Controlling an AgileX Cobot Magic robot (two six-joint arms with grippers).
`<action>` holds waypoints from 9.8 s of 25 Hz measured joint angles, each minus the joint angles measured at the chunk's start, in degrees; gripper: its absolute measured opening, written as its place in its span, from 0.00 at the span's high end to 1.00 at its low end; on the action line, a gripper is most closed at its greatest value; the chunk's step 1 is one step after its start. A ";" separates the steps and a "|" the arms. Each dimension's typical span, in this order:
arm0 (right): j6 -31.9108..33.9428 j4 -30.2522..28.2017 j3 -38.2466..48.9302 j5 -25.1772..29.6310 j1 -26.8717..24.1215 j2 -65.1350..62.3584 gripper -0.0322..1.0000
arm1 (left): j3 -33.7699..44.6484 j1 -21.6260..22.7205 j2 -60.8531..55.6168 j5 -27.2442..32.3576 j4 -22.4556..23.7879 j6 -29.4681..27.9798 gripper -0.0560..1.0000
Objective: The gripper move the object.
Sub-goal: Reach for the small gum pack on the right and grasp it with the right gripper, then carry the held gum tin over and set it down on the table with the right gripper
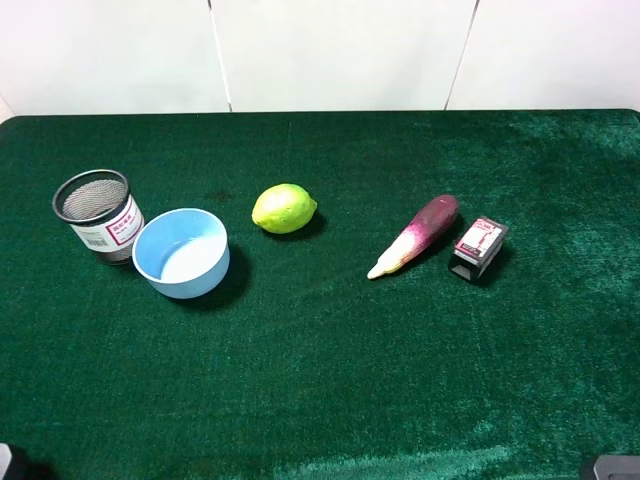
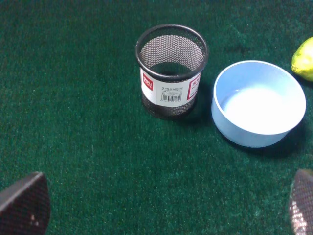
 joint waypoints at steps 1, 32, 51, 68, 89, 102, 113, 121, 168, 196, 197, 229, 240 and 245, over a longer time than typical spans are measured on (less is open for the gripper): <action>0.00 0.00 0.00 0.00 0.00 0.00 0.30 | 0.00 0.00 0.00 0.00 0.00 0.00 0.01; -6.86 6.48 -3.77 -1.63 0.00 11.71 0.30 | 0.00 0.00 0.00 0.00 0.00 0.00 0.01; -7.39 12.91 -13.65 -0.24 0.00 45.07 0.30 | 0.00 0.00 0.00 0.00 0.00 0.00 0.01; 8.61 10.90 -19.97 -2.03 0.00 64.15 0.30 | 0.00 0.00 0.00 0.00 0.00 0.00 0.01; 16.79 10.10 -23.85 -5.85 6.53 78.81 0.30 | 0.00 0.00 0.00 0.00 0.23 0.00 0.01; 24.16 9.04 -27.80 -9.24 12.16 90.25 0.30 | 0.00 0.00 0.00 0.00 0.23 0.00 0.01; 24.21 9.88 -27.80 -13.09 12.16 98.95 0.30 | 0.00 0.00 0.00 0.00 0.23 0.00 0.01; 24.37 10.74 -27.80 -15.30 12.16 104.65 0.30 | 0.00 0.00 0.00 0.00 0.23 0.00 0.01; 23.93 11.33 -27.93 -16.58 12.16 110.92 0.64 | 0.00 0.00 0.00 0.00 0.23 0.00 0.01; 17.17 10.69 -49.03 5.94 13.13 103.99 0.64 | 0.00 0.00 0.00 0.00 0.23 0.00 0.01; 16.76 10.69 -49.70 5.94 13.79 103.99 0.64 | 0.00 0.00 0.00 0.00 0.23 0.00 0.01; 7.58 9.60 -77.76 3.35 30.58 121.11 0.64 | 0.00 0.00 0.00 -0.02 0.23 0.00 0.01; 5.09 9.56 -80.35 1.38 33.78 128.82 0.64 | 0.00 0.00 0.00 -0.02 0.23 0.00 0.01; 3.49 8.74 -80.37 1.00 34.37 130.85 0.64 | 0.00 0.00 0.00 -0.07 0.23 0.00 0.01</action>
